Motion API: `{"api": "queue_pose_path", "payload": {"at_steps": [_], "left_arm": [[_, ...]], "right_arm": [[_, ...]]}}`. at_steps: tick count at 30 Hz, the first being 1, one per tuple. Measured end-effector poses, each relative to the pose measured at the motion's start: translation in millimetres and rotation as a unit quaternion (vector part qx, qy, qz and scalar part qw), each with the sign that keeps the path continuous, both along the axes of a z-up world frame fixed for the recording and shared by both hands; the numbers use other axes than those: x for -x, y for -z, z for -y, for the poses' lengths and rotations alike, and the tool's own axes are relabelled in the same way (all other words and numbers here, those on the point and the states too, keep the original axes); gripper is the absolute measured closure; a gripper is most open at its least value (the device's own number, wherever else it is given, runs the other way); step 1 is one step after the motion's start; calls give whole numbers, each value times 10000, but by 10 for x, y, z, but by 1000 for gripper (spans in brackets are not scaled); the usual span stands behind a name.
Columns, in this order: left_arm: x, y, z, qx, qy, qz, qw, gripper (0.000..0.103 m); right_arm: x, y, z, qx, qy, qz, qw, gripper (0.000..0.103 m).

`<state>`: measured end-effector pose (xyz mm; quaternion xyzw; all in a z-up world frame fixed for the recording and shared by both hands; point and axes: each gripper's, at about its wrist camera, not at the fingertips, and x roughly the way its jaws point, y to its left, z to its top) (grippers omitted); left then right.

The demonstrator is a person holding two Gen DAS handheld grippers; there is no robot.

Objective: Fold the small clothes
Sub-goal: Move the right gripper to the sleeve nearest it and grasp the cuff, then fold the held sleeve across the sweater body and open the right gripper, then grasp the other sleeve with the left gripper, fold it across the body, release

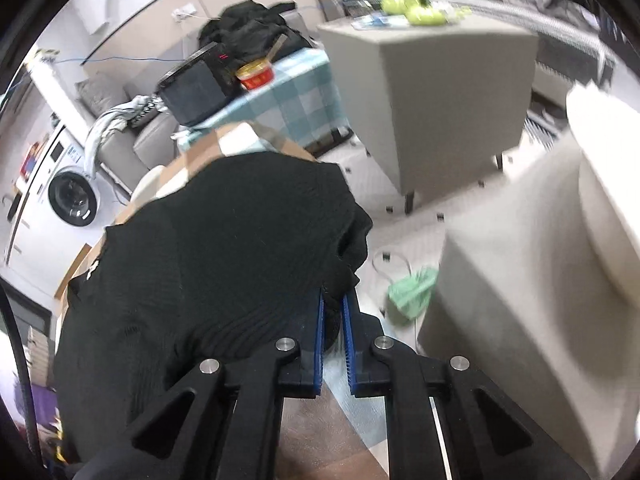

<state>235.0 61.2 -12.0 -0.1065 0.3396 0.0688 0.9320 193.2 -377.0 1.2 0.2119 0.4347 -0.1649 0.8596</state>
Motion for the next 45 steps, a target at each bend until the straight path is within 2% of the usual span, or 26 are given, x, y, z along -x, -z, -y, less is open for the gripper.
{"api": "queue_pose_path", "payload": {"at_steps": [4, 7, 9, 10, 11, 12, 15, 18, 20, 23, 24, 26, 29, 32, 34, 36, 38, 40, 45], "left_arm": [[45, 18, -10, 6, 14, 35, 10000, 6], [121, 10, -52, 27, -10, 71, 10000, 6], [134, -6, -63, 42, -34, 101, 9999, 6], [141, -9, -63, 44, -39, 116, 9999, 6], [150, -12, -63, 33, -41, 119, 9999, 6], [153, -13, -56, 25, -46, 127, 9999, 6], [185, -26, -67, 47, -63, 142, 9999, 6], [234, -37, -69, 57, -70, 206, 9997, 6], [258, -24, -79, 82, -82, 184, 9998, 6], [275, -20, -102, 60, -77, 144, 9998, 6], [284, -15, -114, 50, -92, 133, 9999, 6], [294, -9, -163, 76, -152, 102, 9998, 6], [328, -1, -265, 158, -284, 120, 9994, 6], [336, 31, -384, 197, -480, 60, 9986, 6], [354, 64, -489, 200, -693, -25, 9974, 6], [379, 115, -646, 204, -1151, -205, 9929, 6], [423, 189, -854, 463, -1452, -303, 9878, 6], [447, 276, -1063, 743, -1707, -401, 9817, 6], [414, 533, -1546, 1324, -2174, -712, 9644, 9]], "right_arm": [[-88, -346, -103, 410, -260, 338, 9982, 94], [-178, -644, -289, 492, -765, 887, 9919, 94], [-246, -848, -555, 564, -1434, 1247, 9801, 94], [-276, -952, -739, 554, -1950, 1447, 9685, 94], [-274, -1009, -852, 591, -2204, 1548, 9612, 94], [-288, -1083, -1064, 677, -2677, 1627, 9473, 94], [-302, -1081, -1583, 537, -3775, 1460, 9128, 94], [-264, -792, -1996, 432, -4469, 817, 8898, 93], [-219, -566, -2128, 511, -4668, 426, 8818, 84], [-171, -282, -2184, 477, -4619, 16, 8857, 78], [-147, -238, -2166, 373, -4528, -20, 8908, 76], [-100, -228, -2093, 210, -4337, 73, 9008, 70], [-120, -226, -1968, 57, -3936, 185, 9191, 68], [-176, -33, -2041, 360, -3886, -82, 9207, 68], [-271, 104, -2050, 519, -3660, -427, 9282, 68], [-253, 82, -1972, 268, -3510, -340, 9354, 67], [-221, 18, -1902, 150, -3445, -211, 9384, 57], [-144, -48, -1853, 140, -3377, -50, 9412, 54], [10, -98, -1791, -27, -3351, 98, 9421, 54]]}}
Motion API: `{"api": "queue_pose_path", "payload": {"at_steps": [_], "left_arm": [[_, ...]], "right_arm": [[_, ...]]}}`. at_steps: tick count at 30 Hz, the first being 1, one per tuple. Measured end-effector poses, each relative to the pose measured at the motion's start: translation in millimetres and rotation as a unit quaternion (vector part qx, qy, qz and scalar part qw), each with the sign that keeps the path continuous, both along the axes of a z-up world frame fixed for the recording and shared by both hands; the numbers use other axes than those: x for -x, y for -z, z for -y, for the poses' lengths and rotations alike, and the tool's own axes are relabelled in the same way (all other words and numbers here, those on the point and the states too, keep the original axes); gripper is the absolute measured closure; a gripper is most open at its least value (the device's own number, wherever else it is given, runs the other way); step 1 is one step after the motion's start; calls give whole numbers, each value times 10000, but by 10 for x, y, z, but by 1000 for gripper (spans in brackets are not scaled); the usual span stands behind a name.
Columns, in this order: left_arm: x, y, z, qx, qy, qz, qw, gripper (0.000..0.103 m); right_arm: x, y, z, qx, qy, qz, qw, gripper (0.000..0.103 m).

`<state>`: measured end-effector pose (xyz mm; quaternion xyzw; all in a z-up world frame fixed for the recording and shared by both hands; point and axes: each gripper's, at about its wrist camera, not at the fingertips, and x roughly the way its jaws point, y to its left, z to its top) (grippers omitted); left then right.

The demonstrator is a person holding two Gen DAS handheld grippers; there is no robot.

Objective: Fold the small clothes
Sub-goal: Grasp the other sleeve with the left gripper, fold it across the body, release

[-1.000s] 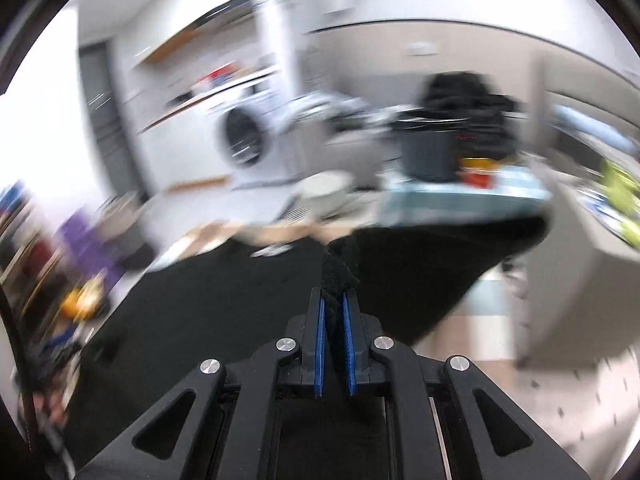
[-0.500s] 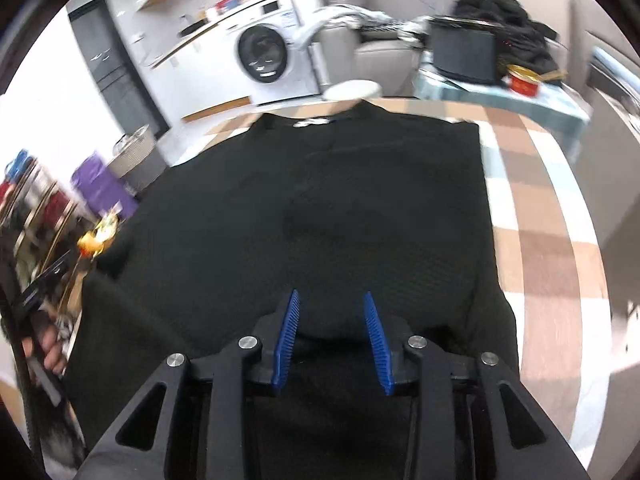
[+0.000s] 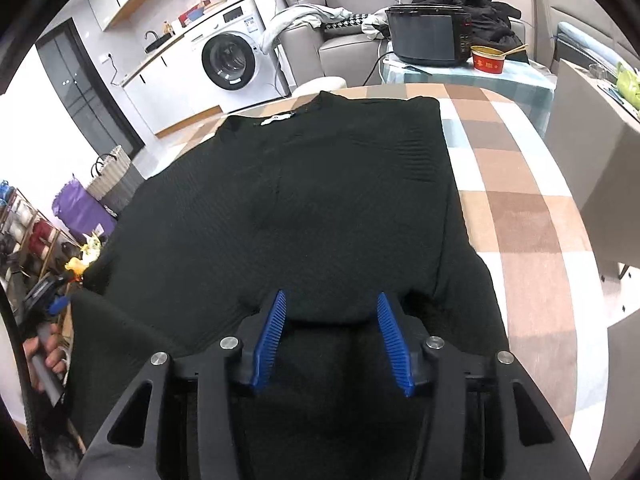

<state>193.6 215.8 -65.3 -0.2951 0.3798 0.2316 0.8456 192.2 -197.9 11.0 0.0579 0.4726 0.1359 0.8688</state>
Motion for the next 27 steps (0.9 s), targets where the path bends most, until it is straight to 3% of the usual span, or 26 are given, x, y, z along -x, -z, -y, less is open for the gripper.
{"api": "queue_pose_path", "payload": {"at_steps": [3, 7, 9, 11, 13, 18, 22, 25, 27], "left_arm": [[-177, 183, -185, 399, 98, -172, 9990, 16], [-391, 377, -296, 803, 349, -339, 9956, 34], [-454, 422, -294, 941, 414, -103, 9946, 50], [-477, 376, -247, 931, 467, 28, 9946, 76], [-517, 284, -151, 663, 500, 15, 9965, 87], [-586, 32, -84, 404, 517, 262, 9975, 94], [-723, -485, 161, -253, 691, 518, 9959, 94], [-936, -919, 559, -690, 1166, 771, 9878, 94], [-1096, -1148, 945, -944, 1638, 900, 9778, 94]], "right_arm": [[111, -3, 30, -33, 28, 39, 10000, 53], [151, -5, 103, -96, 153, 57, 9998, 53], [169, 3, 139, -110, 244, 29, 9996, 53], [204, 0, 175, -117, 305, 31, 9995, 53], [240, -11, 214, -149, 379, 51, 9992, 53], [306, -33, 301, -239, 535, 88, 9982, 53], [355, -45, 345, -320, 599, 114, 9976, 53], [403, -63, 365, -440, 607, 169, 9970, 53], [437, -81, 375, -496, 590, 209, 9968, 53]]}}
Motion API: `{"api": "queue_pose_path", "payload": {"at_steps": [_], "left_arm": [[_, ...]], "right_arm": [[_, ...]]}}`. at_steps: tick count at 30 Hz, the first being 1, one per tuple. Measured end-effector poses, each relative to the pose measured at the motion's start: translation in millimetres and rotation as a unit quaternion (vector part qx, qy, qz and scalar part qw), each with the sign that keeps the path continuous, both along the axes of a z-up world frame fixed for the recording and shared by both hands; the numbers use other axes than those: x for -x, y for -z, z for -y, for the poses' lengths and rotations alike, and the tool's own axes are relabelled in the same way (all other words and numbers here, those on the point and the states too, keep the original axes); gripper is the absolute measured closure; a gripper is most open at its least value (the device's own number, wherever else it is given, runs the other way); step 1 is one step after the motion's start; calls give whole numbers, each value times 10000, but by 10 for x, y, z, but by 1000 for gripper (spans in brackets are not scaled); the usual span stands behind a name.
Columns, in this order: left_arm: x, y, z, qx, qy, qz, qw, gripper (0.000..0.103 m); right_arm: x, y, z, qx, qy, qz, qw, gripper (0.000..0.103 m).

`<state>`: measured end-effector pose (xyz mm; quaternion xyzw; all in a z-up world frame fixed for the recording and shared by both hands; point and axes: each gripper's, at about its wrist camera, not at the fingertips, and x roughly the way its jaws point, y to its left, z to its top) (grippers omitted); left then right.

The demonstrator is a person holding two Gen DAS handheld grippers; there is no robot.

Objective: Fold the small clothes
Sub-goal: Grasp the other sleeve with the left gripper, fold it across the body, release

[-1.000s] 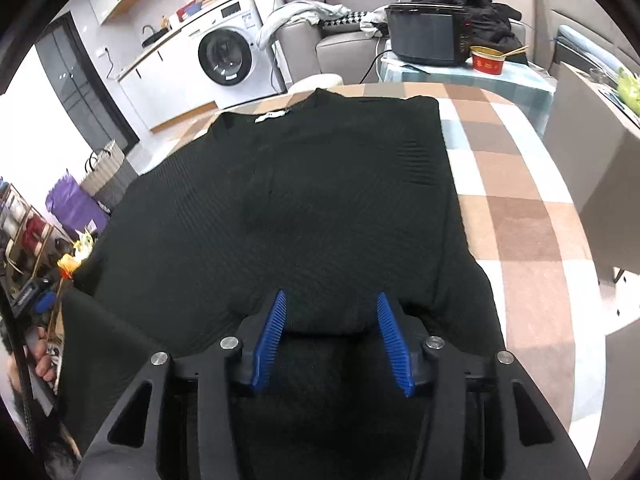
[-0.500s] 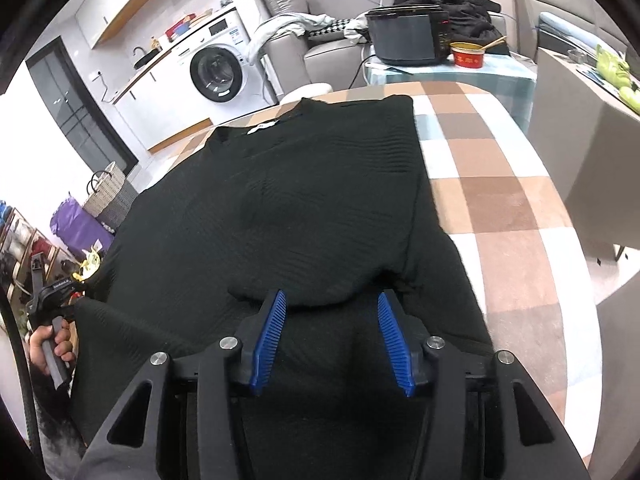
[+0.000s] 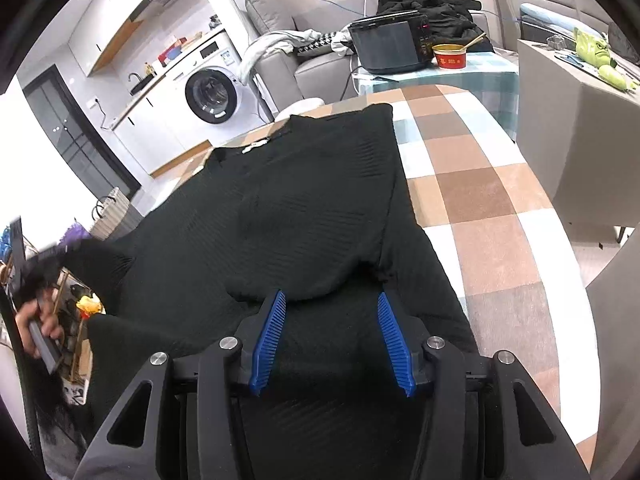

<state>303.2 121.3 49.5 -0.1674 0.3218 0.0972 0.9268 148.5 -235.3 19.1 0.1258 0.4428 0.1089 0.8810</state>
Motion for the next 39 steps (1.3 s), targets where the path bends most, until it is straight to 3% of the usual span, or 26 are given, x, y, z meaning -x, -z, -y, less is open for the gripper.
{"api": "queue_pose_path", "payload": {"at_steps": [4, 6, 7, 8, 13, 18, 21, 24, 27, 29, 32, 35, 39], "left_arm": [[-260, -127, 864, -84, 1186, -31, 9929, 90], [-343, -31, 1203, 191, 1812, -130, 9832, 74], [-357, 24, 1313, 310, 2052, -195, 9780, 52], [-341, 77, 1398, 310, 2129, -265, 9762, 38], [-131, 182, 1206, 371, 1862, -320, 9813, 29], [-108, 476, 562, 490, 876, -656, 9928, 28], [-197, 734, 192, 592, 300, -947, 9933, 28], [-345, 883, -27, 780, 112, -1019, 9917, 33], [-509, 973, -104, 732, 65, -1101, 9912, 50], [-622, 1025, -124, 809, 83, -1139, 9902, 79], [-773, 1002, 26, 860, 273, -1009, 9908, 98], [-892, 779, 255, 733, 631, -734, 9926, 100], [-1073, 437, 665, 861, 1266, -392, 9874, 100]], "right_arm": [[91, -61, 37, -51, 3, 113, 9999, 53], [118, -69, 69, -32, 59, 118, 9999, 48], [123, -66, 87, -16, 88, 105, 9999, 48], [132, -59, 101, 18, 134, 69, 9999, 48], [243, -102, 183, 48, 317, 115, 9994, 47], [274, -74, 199, -57, 347, 125, 9993, 47], [268, -42, 175, -61, 269, 66, 9996, 47], [262, -20, 190, -39, 267, 19, 9996, 47], [258, -13, 225, -15, 332, -22, 9994, 47], [267, -9, 262, -11, 387, -28, 9992, 47], [284, 10, 324, -16, 495, -69, 9988, 47], [299, 15, 368, -23, 577, -81, 9983, 47], [305, 2, 363, 4, 583, -112, 9982, 47]]}}
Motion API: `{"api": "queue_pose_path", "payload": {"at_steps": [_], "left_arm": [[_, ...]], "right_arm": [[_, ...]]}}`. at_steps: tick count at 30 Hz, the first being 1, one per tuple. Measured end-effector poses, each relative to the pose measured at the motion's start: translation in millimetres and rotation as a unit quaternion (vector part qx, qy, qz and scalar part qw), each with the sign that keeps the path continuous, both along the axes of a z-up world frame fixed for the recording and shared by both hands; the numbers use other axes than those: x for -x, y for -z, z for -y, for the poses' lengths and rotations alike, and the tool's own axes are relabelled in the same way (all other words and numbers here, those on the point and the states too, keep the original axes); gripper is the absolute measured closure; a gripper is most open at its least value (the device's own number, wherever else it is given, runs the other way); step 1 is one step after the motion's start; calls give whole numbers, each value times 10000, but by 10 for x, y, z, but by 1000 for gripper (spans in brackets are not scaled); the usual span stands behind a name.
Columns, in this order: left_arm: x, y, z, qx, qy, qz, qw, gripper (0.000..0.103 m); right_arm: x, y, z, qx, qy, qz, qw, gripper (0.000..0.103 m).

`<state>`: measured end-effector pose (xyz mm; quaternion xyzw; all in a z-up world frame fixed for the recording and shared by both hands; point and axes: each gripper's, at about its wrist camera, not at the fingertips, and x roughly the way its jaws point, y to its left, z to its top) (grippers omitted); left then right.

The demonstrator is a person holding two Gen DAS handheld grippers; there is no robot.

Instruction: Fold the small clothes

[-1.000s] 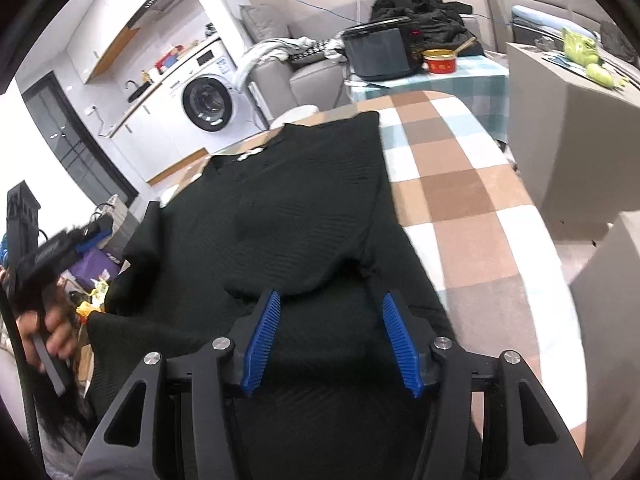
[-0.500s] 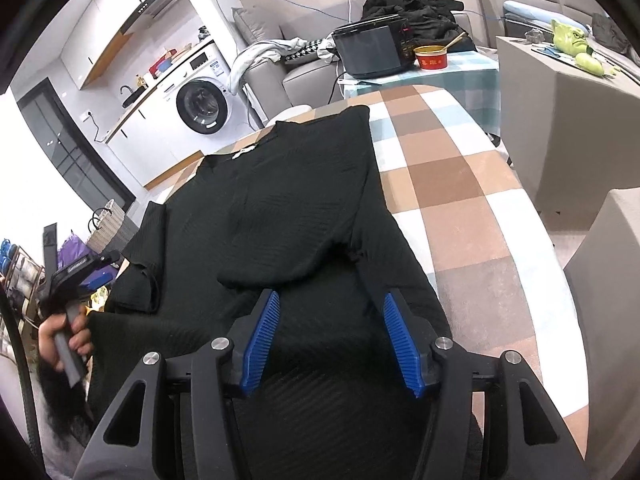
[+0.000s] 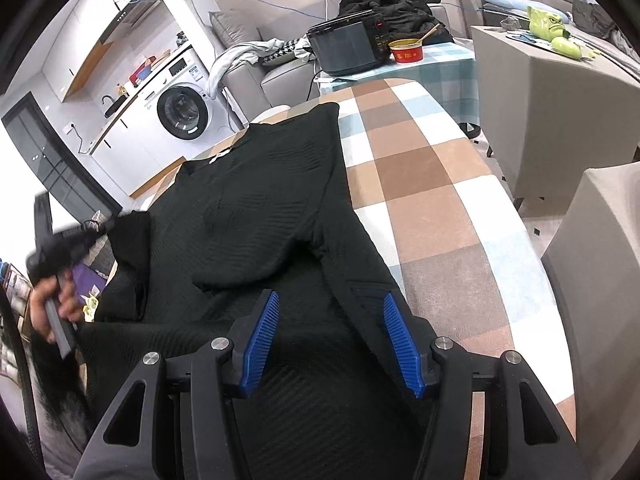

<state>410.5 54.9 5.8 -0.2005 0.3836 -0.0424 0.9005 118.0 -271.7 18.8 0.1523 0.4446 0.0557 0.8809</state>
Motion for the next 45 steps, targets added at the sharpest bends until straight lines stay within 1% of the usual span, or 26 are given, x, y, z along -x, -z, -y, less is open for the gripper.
{"api": "queue_pose_path", "payload": {"at_steps": [1, 3, 4, 5, 7, 9, 15, 18, 19, 20, 21, 23, 26, 28, 30, 32, 34, 36, 37, 39, 40, 41, 42, 43, 44, 45], "left_arm": [[-43, -52, 105, 87, 153, 60, 9998, 97], [-90, -137, 303, 141, 442, 34, 9989, 77], [-90, -159, 385, 44, 545, 1, 9985, 50], [-56, -182, 439, -145, 518, 66, 9985, 37], [57, -208, 490, -554, 425, 277, 9972, 36], [170, -184, 479, -745, 420, 170, 9962, 35], [637, 31, 100, -725, -33, -153, 9972, 35], [904, 158, -87, -703, -228, -241, 9970, 35], [1021, 202, -138, -741, -309, -287, 9964, 35], [1117, 229, -177, -780, -350, -327, 9958, 35], [1200, 258, -207, -810, -377, -349, 9954, 35], [1405, 312, -262, -855, -434, -328, 9949, 35], [1654, 369, -335, -890, -538, -264, 9942, 34], [1771, 402, -363, -903, -590, -241, 9939, 34], [1845, 413, -386, -873, -615, -228, 9940, 34], [1887, 406, -393, -858, -611, -196, 9942, 34], [1884, 381, -383, -901, -628, -178, 9938, 34], [1863, 366, -372, -923, -652, -187, 9934, 34], [1856, 361, -375, -919, -653, -201, 9934, 34], [1840, 374, -387, -916, -673, -235, 9932, 34], [1827, 384, -394, -909, -669, -256, 9933, 34], [1809, 389, -398, -899, -673, -271, 9933, 34], [1798, 396, -403, -887, -683, -291, 9933, 34], [1787, 404, -415, -872, -695, -311, 9933, 34], [1786, 409, -426, -856, -701, -318, 9934, 34], [1787, 412, -437, -834, -709, -323, 9935, 34]], "right_arm": [[4, -13, -2, 8, -5, 16, 10000, 47], [27, -42, -16, 4, -12, 64, 10000, 47], [25, -44, -17, 8, -6, 70, 10000, 47], [42, -48, -19, 24, -2, 72, 10000, 47], [66, -46, -11, 49, 17, 70, 10000, 45], [91, -31, 11, 39, 44, 39, 10000, 43], [117, -16, 14, 23, 30, 2, 10000, 41], [164, -22, -18, 38, -61, 52, 10000, 32], [189, -21, -31, 63, -82, 68, 9999, 27], [203, -21, -32, 79, -102, 81, 9999, 24], [228, -16, -43, 125, -134, 87, 9998, 24], [263, -6, -63, 267, -202, 77, 9994, 24], [260, -8, -107, 697, -407, 155, 9966, 24], [169, 0, -97, 1011, -347, 92, 9942, 24], [21, 15, -85, 1129, -305, 24, 9931, 24], [-152, 49, -119, 1269, -333, 0, 9914, 30], [-297, 110, -172, 1373, -343, -136, 9898, 35], [-449, 193, -275, 1460, -455, -243, 9879, 36], [-505, 232, -324, 1517, -528, -237, 9867, 39], [-617, 332, -432, 1752, -581, -358, 9822, 48], [-648, 358, -466, 1834, -626, -368, 9804, 59], [-661, 353, -469, 1847, -626, -245, 9805, 86], [-690, 347, -408, 1864, -441, -268, 9811, 91], [-708, 336, -298, 1624, -249, -314, 9859, 90], [-711, 323, -135, 1163, -33, -339, 9926, 90], [-711, 329, 59, 836, 288, -444, 9951, 90]]}}
